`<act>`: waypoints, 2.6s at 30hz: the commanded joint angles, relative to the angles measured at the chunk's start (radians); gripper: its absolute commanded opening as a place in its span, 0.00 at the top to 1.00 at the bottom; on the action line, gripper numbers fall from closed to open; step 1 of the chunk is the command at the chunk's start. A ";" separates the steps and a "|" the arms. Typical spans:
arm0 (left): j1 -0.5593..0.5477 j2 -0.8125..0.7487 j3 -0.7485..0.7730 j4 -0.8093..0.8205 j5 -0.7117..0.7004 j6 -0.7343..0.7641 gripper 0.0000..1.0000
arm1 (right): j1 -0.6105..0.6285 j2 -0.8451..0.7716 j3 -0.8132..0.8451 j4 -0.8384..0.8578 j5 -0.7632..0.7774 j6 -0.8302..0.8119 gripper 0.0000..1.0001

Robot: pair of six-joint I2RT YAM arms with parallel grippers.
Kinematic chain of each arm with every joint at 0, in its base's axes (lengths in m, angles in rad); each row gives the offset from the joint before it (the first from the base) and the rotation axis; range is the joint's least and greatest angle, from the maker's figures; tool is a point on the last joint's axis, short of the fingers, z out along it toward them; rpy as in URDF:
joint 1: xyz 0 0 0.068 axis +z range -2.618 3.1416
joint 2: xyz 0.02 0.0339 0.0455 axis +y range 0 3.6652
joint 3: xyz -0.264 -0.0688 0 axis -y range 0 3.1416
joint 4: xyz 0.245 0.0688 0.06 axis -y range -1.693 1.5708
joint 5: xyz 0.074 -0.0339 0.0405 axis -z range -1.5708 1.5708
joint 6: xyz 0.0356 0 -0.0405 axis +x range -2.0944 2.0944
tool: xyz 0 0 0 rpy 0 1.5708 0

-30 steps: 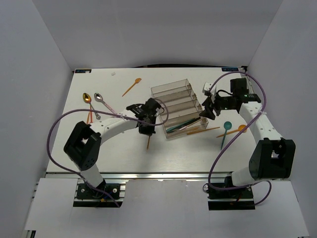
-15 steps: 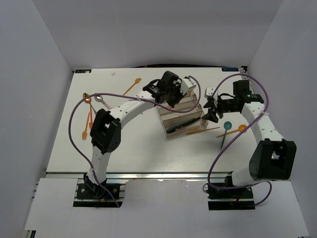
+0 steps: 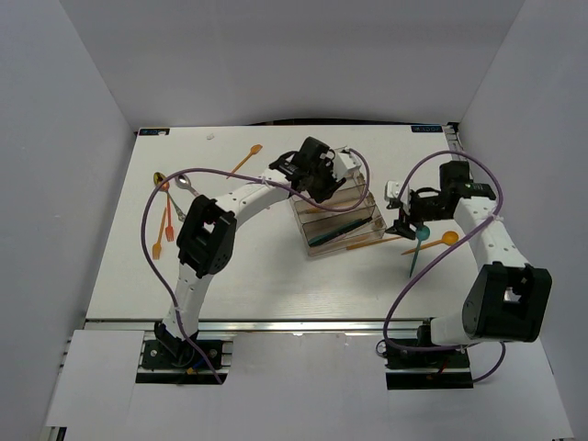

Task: Sort the eating utensils into containers

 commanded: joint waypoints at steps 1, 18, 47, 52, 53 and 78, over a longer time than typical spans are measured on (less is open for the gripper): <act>-0.001 -0.099 -0.012 0.024 0.014 -0.027 0.56 | -0.019 0.052 -0.019 -0.108 0.076 -0.271 0.28; 0.100 -0.772 -0.631 0.103 -0.144 -0.401 0.42 | -0.093 0.465 0.191 -0.277 0.189 -0.685 0.26; 0.168 -1.213 -1.015 0.122 -0.340 -0.747 0.24 | -0.044 0.494 0.092 -0.160 0.262 -0.631 1.00; 0.171 -1.205 -1.006 0.123 -0.347 -0.744 0.24 | -0.046 0.408 0.067 -0.221 0.249 -0.707 1.00; 0.171 -1.205 -1.008 0.125 -0.347 -0.744 0.24 | -0.044 0.396 0.062 -0.227 0.248 -0.727 1.00; 0.248 -1.178 -0.962 0.067 -0.327 -0.809 0.16 | 0.298 0.265 0.280 0.057 0.205 -0.280 1.00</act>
